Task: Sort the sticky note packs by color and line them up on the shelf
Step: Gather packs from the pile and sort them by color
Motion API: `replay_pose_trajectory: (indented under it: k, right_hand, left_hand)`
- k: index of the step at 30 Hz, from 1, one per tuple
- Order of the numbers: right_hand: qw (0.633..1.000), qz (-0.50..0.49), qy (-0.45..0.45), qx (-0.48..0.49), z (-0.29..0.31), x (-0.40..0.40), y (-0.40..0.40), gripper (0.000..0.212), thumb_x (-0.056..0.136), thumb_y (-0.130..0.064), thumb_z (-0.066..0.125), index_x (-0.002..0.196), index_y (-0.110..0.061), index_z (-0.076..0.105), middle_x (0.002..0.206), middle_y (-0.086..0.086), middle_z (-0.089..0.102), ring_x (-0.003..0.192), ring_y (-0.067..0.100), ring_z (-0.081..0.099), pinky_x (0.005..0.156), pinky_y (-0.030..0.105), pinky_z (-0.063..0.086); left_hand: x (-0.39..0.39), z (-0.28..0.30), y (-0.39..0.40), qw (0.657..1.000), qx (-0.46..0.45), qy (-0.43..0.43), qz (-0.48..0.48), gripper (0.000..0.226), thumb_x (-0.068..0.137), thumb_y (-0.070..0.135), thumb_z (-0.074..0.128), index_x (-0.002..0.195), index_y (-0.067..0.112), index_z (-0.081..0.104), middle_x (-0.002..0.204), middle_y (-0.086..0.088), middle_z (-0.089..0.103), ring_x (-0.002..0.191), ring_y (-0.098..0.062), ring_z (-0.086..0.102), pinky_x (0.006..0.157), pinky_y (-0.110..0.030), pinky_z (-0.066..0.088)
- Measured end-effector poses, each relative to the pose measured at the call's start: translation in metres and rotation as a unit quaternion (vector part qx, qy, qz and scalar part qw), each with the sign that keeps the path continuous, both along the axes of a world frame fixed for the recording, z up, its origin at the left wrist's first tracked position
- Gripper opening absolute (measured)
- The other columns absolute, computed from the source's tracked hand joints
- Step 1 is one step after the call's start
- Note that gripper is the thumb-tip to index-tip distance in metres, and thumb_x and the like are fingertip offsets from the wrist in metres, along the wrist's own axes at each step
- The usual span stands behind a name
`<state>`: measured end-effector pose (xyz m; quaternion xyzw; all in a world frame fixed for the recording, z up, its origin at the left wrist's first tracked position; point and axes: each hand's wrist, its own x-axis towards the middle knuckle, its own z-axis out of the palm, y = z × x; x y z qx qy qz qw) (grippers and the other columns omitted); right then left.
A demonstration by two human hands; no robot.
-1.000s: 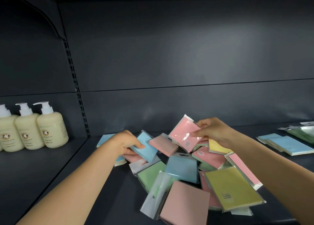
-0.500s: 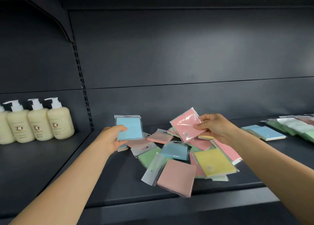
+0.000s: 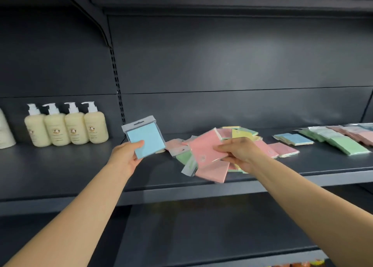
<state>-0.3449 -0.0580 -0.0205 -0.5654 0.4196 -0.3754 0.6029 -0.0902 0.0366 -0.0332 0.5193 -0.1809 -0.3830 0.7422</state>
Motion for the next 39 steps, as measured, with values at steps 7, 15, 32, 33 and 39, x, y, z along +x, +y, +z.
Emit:
replay_pose_trajectory:
  k: [7, 15, 32, 33, 39]
  right_hand:
    - [0.998, 0.044, 0.052, 0.018, -0.021, 0.074, 0.027, 0.019, 0.073, 0.004, 0.076, 0.086, 0.003, 0.062, 0.084, 0.015, 0.069, 0.073, 0.025, 0.069, 0.068, 0.035, 0.057]
    - [0.97, 0.094, 0.223, -0.032, -0.032, 0.13, 0.013, 0.026, 0.068, -0.013, 0.08, 0.069, -0.007, 0.054, 0.072, 0.005, 0.064, 0.058, 0.018, 0.07, 0.05, 0.021, 0.054]
    - [0.865, 0.165, 0.459, -0.118, -0.015, 0.14, 0.007, 0.028, 0.08, -0.026, 0.067, 0.072, -0.013, 0.044, 0.035, -0.006, 0.048, 0.034, 0.008, 0.047, 0.049, 0.018, 0.042]
    - [0.859, 0.16, 0.469, -0.131, -0.015, 0.14, 0.007, 0.029, 0.079, -0.029, 0.067, 0.071, -0.013, 0.044, 0.036, -0.006, 0.05, 0.038, 0.008, 0.049, 0.054, 0.02, 0.045]
    - [0.898, 0.13, 0.342, -0.243, 0.005, 0.112, 0.02, 0.04, 0.079, -0.041, 0.067, 0.062, -0.004, 0.068, 0.056, 0.0, 0.061, 0.055, 0.01, 0.05, 0.063, 0.021, 0.045]
  left_hand:
    - [0.027, 0.0, 0.03, 0.999, -0.02, 0.028, 0.036, 0.023, 0.088, -0.004, 0.057, 0.107, 0.008, 0.053, 0.129, -0.012, 0.058, 0.103, -0.022, 0.058, 0.085, -0.03, 0.046]
    - [0.058, -0.006, 0.026, 0.998, -0.013, 0.035, 0.052, 0.026, 0.087, -0.004, 0.057, 0.112, 0.004, 0.054, 0.127, -0.013, 0.059, 0.103, -0.024, 0.058, 0.085, -0.031, 0.045]
    - [0.064, -0.007, 0.012, 1.0, 0.003, 0.021, 0.017, 0.013, 0.087, -0.004, 0.058, 0.094, 0.007, 0.056, 0.12, -0.013, 0.061, 0.096, -0.022, 0.06, 0.078, -0.03, 0.048]
    - [0.061, -0.007, 0.013, 1.0, 0.004, 0.022, 0.014, 0.014, 0.087, -0.004, 0.058, 0.097, 0.006, 0.056, 0.12, -0.013, 0.061, 0.096, -0.022, 0.06, 0.077, -0.029, 0.048]
    - [0.029, 0.0, 0.021, 0.999, 0.006, -0.005, -0.037, 0.016, 0.086, -0.002, 0.06, 0.1, 0.006, 0.059, 0.109, -0.01, 0.064, 0.086, -0.018, 0.063, 0.069, -0.026, 0.049]
